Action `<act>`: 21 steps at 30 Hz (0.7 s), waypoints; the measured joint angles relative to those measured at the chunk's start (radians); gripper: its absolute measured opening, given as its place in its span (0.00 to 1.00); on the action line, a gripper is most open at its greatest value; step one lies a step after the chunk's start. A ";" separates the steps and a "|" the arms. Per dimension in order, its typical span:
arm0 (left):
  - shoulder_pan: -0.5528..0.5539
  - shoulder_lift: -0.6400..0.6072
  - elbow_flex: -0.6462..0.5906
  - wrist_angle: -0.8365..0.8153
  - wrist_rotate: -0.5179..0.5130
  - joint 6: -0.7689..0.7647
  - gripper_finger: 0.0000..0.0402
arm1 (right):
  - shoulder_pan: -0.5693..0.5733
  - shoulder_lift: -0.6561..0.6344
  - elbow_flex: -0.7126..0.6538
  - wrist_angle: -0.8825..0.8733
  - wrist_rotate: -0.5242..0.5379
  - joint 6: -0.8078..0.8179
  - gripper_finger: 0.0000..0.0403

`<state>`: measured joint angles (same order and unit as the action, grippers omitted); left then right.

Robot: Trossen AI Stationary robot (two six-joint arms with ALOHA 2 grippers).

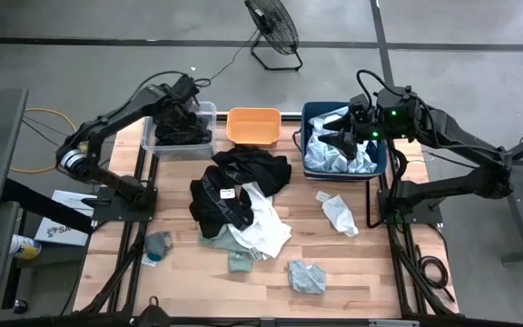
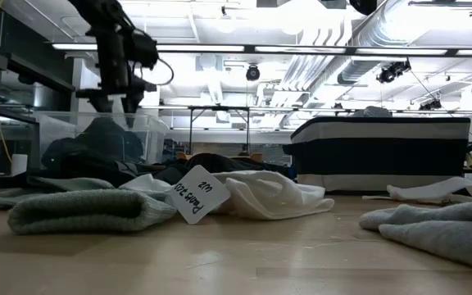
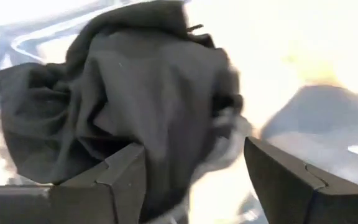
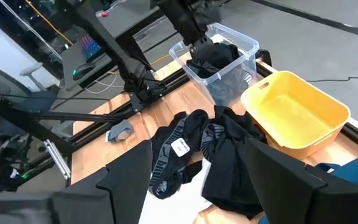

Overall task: Pick & Place Cloths
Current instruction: Put the black underwear into the transparent bin, then put the white sock into the yellow bin

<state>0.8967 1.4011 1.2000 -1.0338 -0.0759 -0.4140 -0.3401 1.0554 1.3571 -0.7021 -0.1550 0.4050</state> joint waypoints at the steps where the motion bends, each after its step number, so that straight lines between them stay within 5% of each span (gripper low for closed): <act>1: 0.000 -0.015 0.004 -0.004 0.021 0.004 0.63 | 0.000 0.000 0.000 0.000 0.000 0.009 0.62; 10: -0.026 -0.146 0.019 -0.038 0.339 0.124 0.64 | 0.000 0.000 0.000 -0.013 0.000 0.045 0.62; 21: -0.295 -0.190 0.019 -0.069 0.328 0.105 0.64 | 0.035 0.000 0.000 -0.126 0.022 0.054 0.62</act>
<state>0.6021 1.2114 1.2190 -1.1025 0.2516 -0.3089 -0.3054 1.0554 1.3571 -0.8284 -0.1330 0.4586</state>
